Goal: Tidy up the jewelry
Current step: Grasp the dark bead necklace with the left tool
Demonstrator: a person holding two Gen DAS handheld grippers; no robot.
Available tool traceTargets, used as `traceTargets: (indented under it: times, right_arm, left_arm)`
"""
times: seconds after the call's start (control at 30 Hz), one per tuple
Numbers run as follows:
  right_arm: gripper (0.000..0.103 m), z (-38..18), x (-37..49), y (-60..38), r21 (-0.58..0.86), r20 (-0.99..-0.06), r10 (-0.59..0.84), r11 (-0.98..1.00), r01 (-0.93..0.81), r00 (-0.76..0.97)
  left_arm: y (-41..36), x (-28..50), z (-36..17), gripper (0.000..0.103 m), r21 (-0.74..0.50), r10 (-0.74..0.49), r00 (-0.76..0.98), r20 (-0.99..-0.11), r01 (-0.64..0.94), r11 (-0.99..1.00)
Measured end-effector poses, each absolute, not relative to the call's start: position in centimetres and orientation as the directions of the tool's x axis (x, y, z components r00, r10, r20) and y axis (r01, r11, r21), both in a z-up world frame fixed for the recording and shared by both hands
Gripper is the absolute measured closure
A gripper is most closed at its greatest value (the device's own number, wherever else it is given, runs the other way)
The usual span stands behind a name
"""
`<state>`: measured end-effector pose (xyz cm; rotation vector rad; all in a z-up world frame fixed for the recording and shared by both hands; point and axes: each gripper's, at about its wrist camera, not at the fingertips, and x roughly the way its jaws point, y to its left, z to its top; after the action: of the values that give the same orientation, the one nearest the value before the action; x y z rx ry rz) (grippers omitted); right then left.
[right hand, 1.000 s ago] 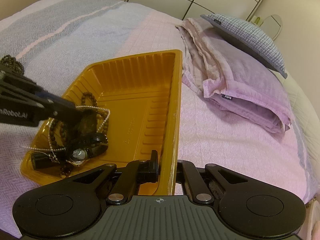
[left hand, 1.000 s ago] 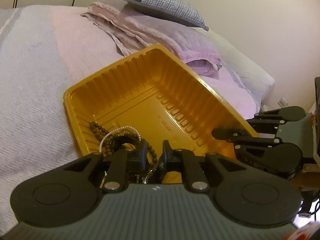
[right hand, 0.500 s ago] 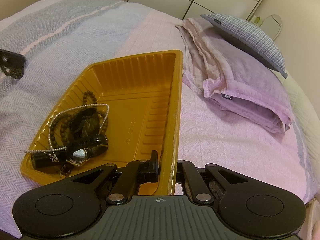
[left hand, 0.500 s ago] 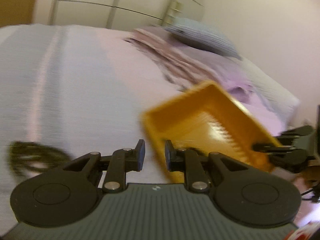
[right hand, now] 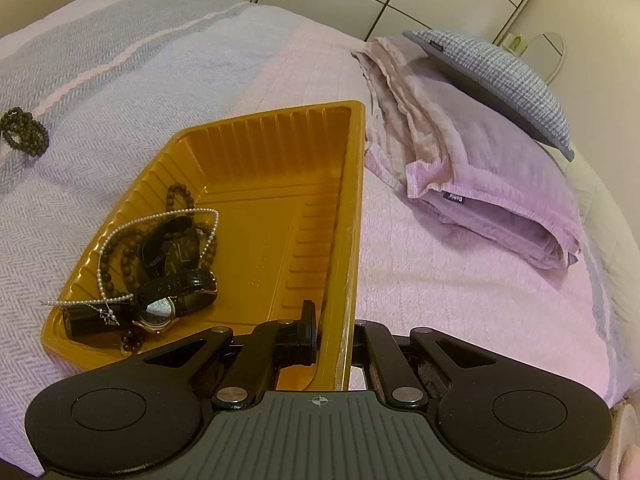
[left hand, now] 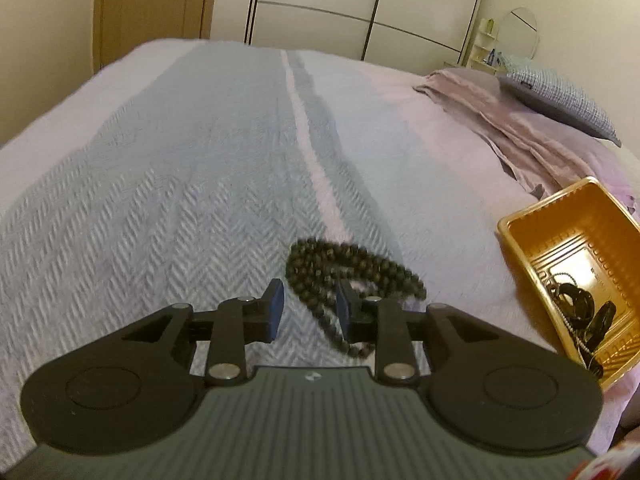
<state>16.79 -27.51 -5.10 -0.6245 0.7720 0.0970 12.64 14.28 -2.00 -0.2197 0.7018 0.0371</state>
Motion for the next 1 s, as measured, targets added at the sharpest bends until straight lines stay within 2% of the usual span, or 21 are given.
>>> traceTargets:
  times: [0.53,0.57,0.6,0.63,0.8,1.0]
  right_arm:
    - [0.099,-5.3,17.0,-27.6,-0.496,-0.682,-0.151,0.815,-0.300,0.716]
    - [0.099,-5.3,17.0,-27.7,-0.496,-0.682,-0.152,0.815,-0.300,0.716]
    - [0.099,-5.4,17.0,-27.7,-0.495,-0.682,-0.151,0.816,-0.299,0.715]
    - [0.099,-5.4,17.0,-27.7,-0.495,-0.682,-0.151,0.816,-0.299,0.715]
    - [0.099,-5.3,17.0,-27.7,-0.495,-0.682,-0.149,0.815,-0.301,0.716]
    - [0.099,-5.2,16.9,-27.5,-0.495,-0.679,-0.145,0.814,-0.303,0.720]
  left_arm:
    - [12.1,16.0,-6.6,0.078,-0.159,-0.039,0.687,-0.726,-0.113,0.981]
    - [12.0,16.0,-6.6,0.084,-0.150,-0.035,0.686,-0.727,-0.109,0.983]
    - [11.9,16.1,-6.6,0.096,-0.147,-0.036,0.685,-0.728,-0.104,0.984]
    - [12.0,16.0,-6.6,0.097,-0.150,-0.040,0.684,-0.728,-0.102,0.983]
    - [12.4,15.2,-5.1,0.097,-0.145,-0.034,0.714,-0.699,-0.095,0.985]
    - [13.2,13.9,-0.9,0.098,-0.126,-0.030,0.786,-0.617,-0.061,0.990]
